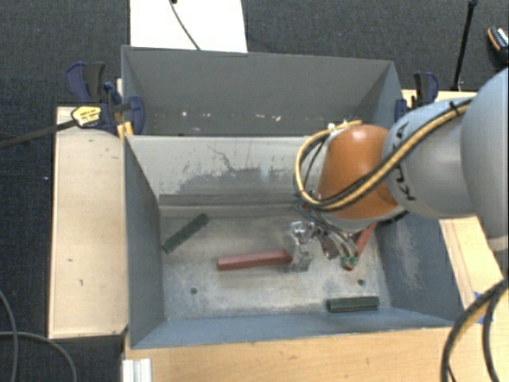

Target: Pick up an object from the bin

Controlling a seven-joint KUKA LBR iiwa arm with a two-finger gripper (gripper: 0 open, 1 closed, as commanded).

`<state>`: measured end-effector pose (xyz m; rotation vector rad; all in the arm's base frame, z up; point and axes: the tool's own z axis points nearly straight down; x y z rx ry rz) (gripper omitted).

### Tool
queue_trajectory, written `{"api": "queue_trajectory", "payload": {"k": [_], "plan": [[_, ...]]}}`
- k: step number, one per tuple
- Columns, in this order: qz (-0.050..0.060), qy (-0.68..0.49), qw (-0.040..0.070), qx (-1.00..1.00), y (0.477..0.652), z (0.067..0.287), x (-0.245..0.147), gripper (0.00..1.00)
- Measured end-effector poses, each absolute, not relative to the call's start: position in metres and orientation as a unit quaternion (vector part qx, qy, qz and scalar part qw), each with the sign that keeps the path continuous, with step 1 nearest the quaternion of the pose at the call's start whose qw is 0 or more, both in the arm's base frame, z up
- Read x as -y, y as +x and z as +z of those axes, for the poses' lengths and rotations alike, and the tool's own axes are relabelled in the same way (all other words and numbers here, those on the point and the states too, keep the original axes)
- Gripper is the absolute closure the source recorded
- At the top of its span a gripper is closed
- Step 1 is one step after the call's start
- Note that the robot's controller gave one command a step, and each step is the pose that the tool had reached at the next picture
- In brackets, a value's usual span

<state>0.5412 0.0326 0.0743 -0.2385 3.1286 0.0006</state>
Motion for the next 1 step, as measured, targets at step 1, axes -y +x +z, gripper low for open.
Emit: {"api": "queue_trajectory", "payload": {"k": [1], "plan": [[-0.001, -0.075, 0.006, -0.997, 0.5545, 0.2323, -0.0199, 1.0]]}}
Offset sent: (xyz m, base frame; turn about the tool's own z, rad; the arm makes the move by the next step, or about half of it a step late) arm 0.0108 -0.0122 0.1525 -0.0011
